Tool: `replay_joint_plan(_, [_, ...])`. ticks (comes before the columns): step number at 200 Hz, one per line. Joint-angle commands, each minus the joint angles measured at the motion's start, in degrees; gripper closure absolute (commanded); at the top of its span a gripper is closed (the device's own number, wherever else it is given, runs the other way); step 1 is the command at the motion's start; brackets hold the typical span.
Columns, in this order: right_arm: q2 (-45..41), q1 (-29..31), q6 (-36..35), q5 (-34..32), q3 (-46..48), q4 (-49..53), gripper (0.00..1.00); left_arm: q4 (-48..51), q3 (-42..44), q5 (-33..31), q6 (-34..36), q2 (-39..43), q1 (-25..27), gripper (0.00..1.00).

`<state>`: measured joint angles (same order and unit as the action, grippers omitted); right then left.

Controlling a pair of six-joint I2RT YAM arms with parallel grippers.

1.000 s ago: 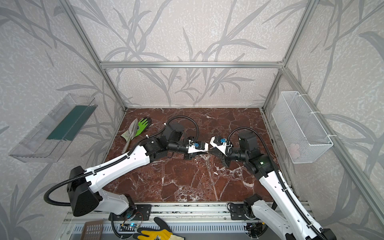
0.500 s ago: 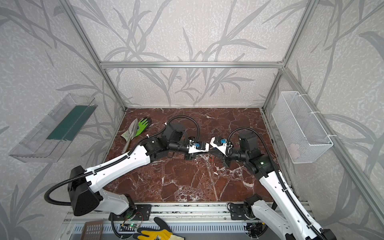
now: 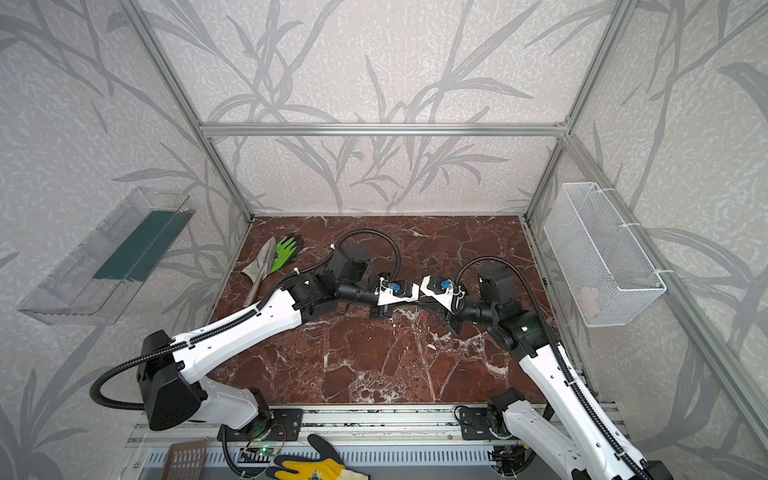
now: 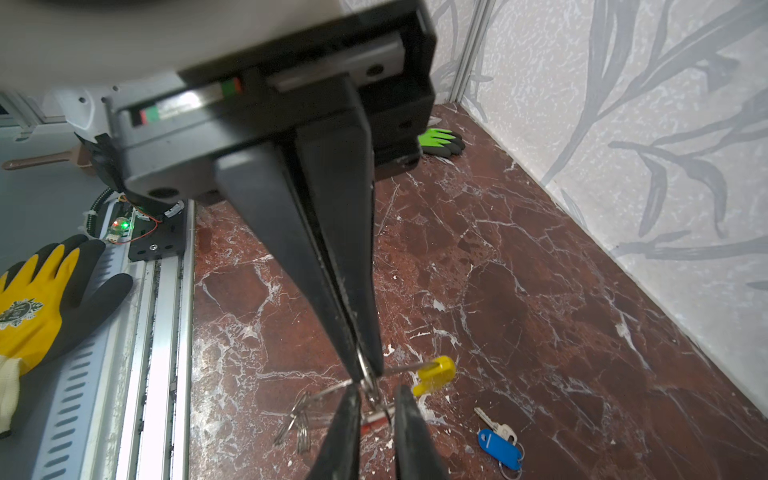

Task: Put the keys on the keyring

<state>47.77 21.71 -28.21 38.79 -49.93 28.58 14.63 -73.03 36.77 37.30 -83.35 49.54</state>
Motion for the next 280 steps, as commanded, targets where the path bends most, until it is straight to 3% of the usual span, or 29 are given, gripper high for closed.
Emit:
replay_joint_plan(1, [-4.0,-1.4,3.7,-1.9,3.6,-4.9,0.70,-6.9,0.8,1.0,-3.3,1.3,-0.3,1.00])
replay_joint_plan(59, [-9.4,-2.4,10.6,-1.8,10.2,-15.2,0.67,-16.0,3.6,1.9,-10.8,3.0,-0.5,1.00])
replay_joint_plan(98, [-9.2,-2.4,11.2,-2.8,10.9,-17.4,0.69,-18.1,4.0,3.2,-12.9,3.1,-0.6,1.00])
replay_joint_plan(117, [-9.4,-2.4,11.3,-3.2,10.9,-19.0,0.76,-18.2,4.1,3.9,-13.4,3.1,-0.6,1.00])
replay_joint_plan(138, [-9.3,-2.4,10.4,-2.2,10.9,-19.1,0.92,-19.8,4.8,5.9,-15.0,3.3,-1.0,1.00])
replay_joint_plan(161, [-8.6,-2.5,8.2,0.4,10.6,-17.3,1.00,-23.4,5.8,9.5,-17.9,3.5,-1.8,1.00])
replay_joint_plan(201, [-6.1,-3.2,6.8,7.6,9.8,-17.5,1.00,-31.8,8.4,13.8,-23.2,3.3,-2.9,1.00])
replay_joint_plan(280, [0.2,-3.3,3.8,12.2,6.3,-18.7,1.00,-38.2,10.6,17.0,-27.2,2.2,-3.9,1.00])
